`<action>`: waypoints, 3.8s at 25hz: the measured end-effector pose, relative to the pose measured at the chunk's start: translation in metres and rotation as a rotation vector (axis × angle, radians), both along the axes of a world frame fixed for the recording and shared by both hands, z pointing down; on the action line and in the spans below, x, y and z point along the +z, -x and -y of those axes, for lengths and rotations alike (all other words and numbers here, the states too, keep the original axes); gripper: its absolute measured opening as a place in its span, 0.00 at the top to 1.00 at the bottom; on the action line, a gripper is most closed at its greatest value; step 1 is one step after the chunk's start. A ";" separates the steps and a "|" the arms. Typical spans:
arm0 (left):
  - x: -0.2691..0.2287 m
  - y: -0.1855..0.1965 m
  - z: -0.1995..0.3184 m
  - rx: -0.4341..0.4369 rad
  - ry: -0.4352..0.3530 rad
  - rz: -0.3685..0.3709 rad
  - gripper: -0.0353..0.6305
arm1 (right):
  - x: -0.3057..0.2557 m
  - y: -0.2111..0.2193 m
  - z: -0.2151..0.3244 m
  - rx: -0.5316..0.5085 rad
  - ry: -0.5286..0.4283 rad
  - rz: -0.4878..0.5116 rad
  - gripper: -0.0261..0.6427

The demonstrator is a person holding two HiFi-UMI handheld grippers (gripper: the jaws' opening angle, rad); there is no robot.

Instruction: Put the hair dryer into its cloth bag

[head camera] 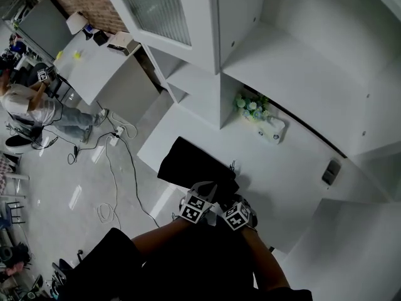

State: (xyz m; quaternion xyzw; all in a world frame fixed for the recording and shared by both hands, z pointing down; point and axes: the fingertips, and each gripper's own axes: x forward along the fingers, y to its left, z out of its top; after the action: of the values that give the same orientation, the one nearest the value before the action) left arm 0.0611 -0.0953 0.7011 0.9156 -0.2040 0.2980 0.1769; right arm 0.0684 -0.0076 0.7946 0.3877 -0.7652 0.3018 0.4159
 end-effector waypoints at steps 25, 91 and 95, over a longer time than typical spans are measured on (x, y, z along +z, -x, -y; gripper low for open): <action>-0.006 0.016 -0.014 0.028 0.002 -0.072 0.91 | 0.037 0.015 0.032 -0.119 0.131 -0.120 0.60; -0.018 0.001 0.010 0.086 -0.017 -0.131 0.91 | 0.004 -0.025 -0.020 -0.142 -0.115 0.015 0.65; -0.019 0.000 0.006 0.051 -0.022 -0.156 0.91 | 0.000 -0.026 -0.011 -0.174 -0.143 0.044 0.65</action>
State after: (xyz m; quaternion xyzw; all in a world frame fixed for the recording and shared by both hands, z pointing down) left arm 0.0606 -0.1015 0.6821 0.9428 -0.1694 0.2280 0.1744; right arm 0.0941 0.0030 0.7941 0.3418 -0.8246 0.2175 0.3948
